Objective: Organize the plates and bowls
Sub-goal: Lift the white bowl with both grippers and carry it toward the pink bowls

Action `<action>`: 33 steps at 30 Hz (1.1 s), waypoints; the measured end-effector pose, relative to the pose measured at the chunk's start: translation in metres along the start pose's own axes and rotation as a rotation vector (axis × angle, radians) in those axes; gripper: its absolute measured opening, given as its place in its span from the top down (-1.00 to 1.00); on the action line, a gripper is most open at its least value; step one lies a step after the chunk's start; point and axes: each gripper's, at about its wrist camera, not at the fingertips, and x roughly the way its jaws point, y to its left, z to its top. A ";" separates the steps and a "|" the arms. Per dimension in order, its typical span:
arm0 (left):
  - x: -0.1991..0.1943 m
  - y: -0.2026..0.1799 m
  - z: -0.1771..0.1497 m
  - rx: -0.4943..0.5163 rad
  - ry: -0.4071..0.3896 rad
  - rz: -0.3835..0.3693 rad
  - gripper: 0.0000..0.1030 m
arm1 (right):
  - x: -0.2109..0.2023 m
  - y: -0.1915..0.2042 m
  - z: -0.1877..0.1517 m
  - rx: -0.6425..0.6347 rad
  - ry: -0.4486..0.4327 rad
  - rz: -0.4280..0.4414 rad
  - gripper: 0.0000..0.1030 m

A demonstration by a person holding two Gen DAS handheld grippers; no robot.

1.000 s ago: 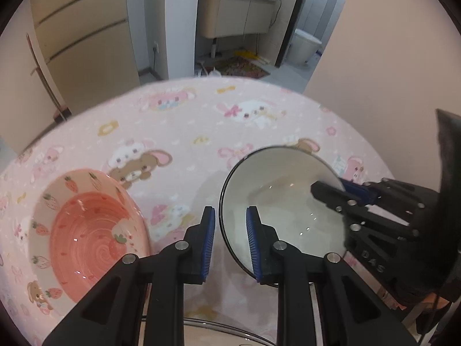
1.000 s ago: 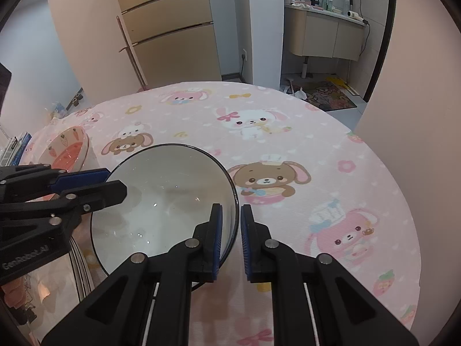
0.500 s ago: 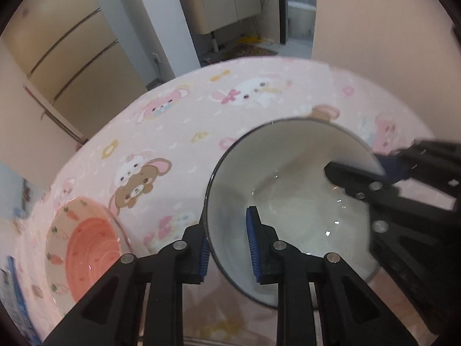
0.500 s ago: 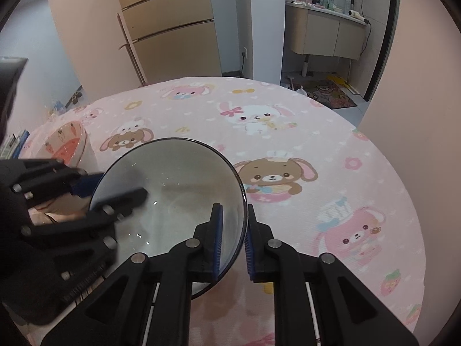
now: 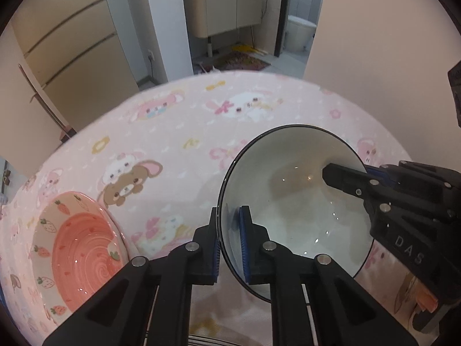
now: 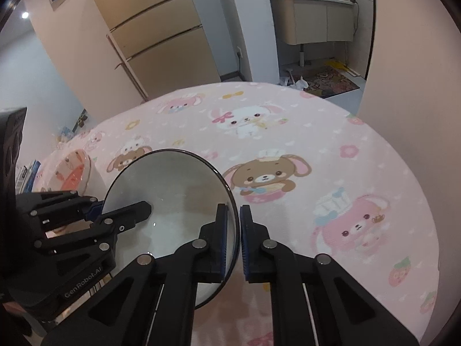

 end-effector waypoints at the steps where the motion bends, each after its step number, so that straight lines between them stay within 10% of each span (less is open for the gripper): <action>1: -0.005 -0.001 0.000 0.001 -0.015 0.005 0.76 | -0.004 0.002 0.000 -0.011 -0.012 -0.011 0.83; 33: -0.127 0.117 -0.041 -0.211 -0.201 0.094 0.80 | -0.057 0.135 0.025 -0.238 -0.130 0.085 0.84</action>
